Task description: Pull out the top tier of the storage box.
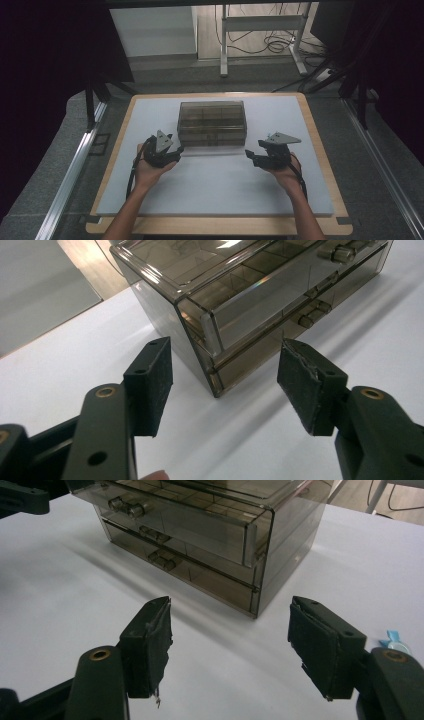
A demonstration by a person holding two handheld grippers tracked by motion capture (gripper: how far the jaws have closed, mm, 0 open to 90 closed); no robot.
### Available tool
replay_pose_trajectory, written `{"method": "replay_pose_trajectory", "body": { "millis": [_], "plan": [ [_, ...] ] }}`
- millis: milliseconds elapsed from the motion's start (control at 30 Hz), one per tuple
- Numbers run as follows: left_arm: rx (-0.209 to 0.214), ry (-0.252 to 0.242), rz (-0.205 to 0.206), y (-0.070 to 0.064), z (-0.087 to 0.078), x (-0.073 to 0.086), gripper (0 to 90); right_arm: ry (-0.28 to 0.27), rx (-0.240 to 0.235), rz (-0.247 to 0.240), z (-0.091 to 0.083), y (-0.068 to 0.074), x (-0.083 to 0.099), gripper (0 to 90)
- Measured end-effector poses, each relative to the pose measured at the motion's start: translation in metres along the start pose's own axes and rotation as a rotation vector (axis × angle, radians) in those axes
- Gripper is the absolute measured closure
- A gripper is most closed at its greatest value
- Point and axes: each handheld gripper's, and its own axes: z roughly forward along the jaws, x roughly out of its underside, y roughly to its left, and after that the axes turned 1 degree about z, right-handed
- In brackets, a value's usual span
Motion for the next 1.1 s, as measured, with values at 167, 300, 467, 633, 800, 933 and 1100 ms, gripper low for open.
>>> {"method": "replay_pose_trajectory", "body": {
  "millis": [167, 300, 467, 633, 800, 933, 1100],
  "plan": [
    [-0.004, -0.005, -0.007, 0.001, 0.003, -0.001, 41.3, 0.001, -0.009, -0.002, 0.004, -0.002, -0.004, 34.9],
    [0.001, -0.012, -0.021, 0.002, 0.005, -0.001, 42.8, -0.002, -0.011, -0.003, 0.007, -0.003, -0.007, 37.7],
    [0.008, -0.020, -0.032, 0.004, 0.006, 0.000, 45.0, -0.005, -0.021, 0.000, 0.011, -0.006, -0.009, 40.4],
    [0.018, -0.008, -0.024, 0.006, 0.006, 0.000, 47.5, 0.005, -0.018, -0.007, 0.015, -0.008, -0.011, 43.2],
    [0.027, -0.003, -0.031, 0.008, 0.007, -0.001, 48.2, 0.014, -0.019, -0.016, 0.017, -0.009, -0.016, 46.8],
    [0.032, 0.007, -0.032, 0.009, 0.007, -0.003, 49.0, 0.029, -0.020, -0.028, 0.020, -0.010, -0.017, 48.2],
    [0.025, 0.015, -0.033, 0.010, 0.007, -0.005, 50.5, 0.028, -0.021, -0.019, 0.023, -0.011, -0.020, 49.6]
  ]
}}
